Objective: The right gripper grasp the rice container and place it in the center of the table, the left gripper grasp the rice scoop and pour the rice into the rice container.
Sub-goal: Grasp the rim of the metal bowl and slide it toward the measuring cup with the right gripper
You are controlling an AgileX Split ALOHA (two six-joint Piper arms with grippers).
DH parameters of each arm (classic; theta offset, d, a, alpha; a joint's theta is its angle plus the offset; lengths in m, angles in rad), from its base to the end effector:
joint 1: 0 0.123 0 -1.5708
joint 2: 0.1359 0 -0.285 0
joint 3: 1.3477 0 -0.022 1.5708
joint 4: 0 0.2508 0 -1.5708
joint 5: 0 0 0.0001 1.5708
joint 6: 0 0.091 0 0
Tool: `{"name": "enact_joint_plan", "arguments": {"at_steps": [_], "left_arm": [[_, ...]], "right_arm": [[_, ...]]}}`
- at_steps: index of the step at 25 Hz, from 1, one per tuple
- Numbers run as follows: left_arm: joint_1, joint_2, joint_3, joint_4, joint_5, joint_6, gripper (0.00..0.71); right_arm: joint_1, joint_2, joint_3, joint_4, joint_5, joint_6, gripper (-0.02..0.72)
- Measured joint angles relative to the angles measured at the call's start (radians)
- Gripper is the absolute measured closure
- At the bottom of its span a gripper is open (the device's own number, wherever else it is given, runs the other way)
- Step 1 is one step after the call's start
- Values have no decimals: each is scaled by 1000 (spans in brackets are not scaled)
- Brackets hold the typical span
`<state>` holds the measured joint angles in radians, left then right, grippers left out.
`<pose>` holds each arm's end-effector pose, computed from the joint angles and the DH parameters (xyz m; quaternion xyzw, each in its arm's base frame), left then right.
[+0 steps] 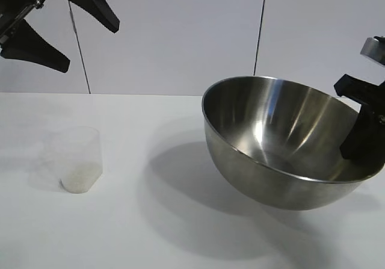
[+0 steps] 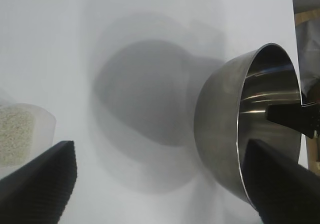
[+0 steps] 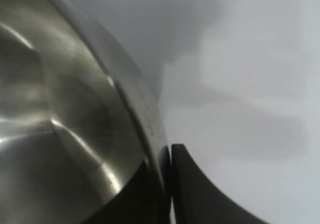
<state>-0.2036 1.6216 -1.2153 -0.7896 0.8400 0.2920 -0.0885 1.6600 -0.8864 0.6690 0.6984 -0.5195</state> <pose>0.3238 -0.1160 0.2809 0.0348 0.9233 -0.3242 0.2032 0.2983 0.0100 0.1792 0.0243 0.9681 0.1966 0.1536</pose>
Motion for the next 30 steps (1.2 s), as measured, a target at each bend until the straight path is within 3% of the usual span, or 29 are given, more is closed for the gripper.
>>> {"name": "enact_joint_plan", "arguments": {"at_steps": [9,21,30], "left_arm": [[0,0,0,-1,0,0,61],[0,0,0,-1,0,0,61],[0,0,0,-1,-1,2,61]], "right_arm": [[147,61,-179,-109,24,155,694],[288,261,-316,-125,10,199,694],[326,287,-346,-221,-17,218,694]]}}
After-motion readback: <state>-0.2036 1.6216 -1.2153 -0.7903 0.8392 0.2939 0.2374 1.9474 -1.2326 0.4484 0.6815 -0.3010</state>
